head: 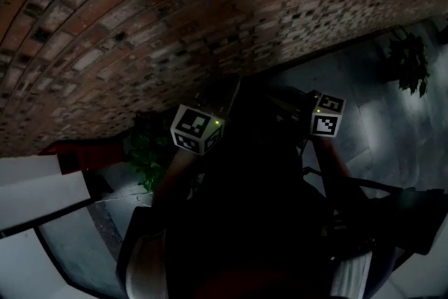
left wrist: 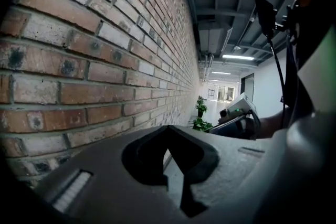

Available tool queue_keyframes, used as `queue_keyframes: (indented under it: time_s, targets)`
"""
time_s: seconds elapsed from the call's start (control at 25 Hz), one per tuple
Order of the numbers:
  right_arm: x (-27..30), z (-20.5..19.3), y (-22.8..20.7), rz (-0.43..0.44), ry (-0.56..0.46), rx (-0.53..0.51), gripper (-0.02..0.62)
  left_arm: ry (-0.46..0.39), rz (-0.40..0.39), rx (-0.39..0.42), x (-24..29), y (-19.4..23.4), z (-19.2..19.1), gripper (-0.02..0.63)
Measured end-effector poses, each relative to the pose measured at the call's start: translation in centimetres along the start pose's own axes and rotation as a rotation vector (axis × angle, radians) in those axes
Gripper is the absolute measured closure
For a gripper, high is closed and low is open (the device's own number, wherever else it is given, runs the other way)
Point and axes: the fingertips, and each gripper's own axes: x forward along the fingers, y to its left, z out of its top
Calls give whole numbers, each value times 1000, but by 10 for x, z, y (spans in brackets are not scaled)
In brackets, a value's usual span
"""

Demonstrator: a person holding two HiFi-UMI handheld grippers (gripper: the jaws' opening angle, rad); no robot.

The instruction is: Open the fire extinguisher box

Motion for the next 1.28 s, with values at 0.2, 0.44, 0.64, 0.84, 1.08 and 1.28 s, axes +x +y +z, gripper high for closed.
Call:
queue_keyframes:
  time_s: [0.2,0.44,0.64,0.84,1.08,1.28]
  targets:
    - [11,17,-27,99,27,-6,594,20,112,-14,13,27,-3,603]
    - [7,33,-52,163,135,-48,594,67,192,-53,39,33,-10,603]
    - [17,33,-67,183,175,-15,594,65,260,-78,39,46,-11,603]
    - [43,21,-53,234,231,-16,594,48,319,-129,14,62,-22,603]
    - [78,7,-30,289,255,-26,594,13,355,-155,-29,80,-28,603]
    - [95,-3,-22,330,291,39,594,5,406,-217,-52,91,-37,603]
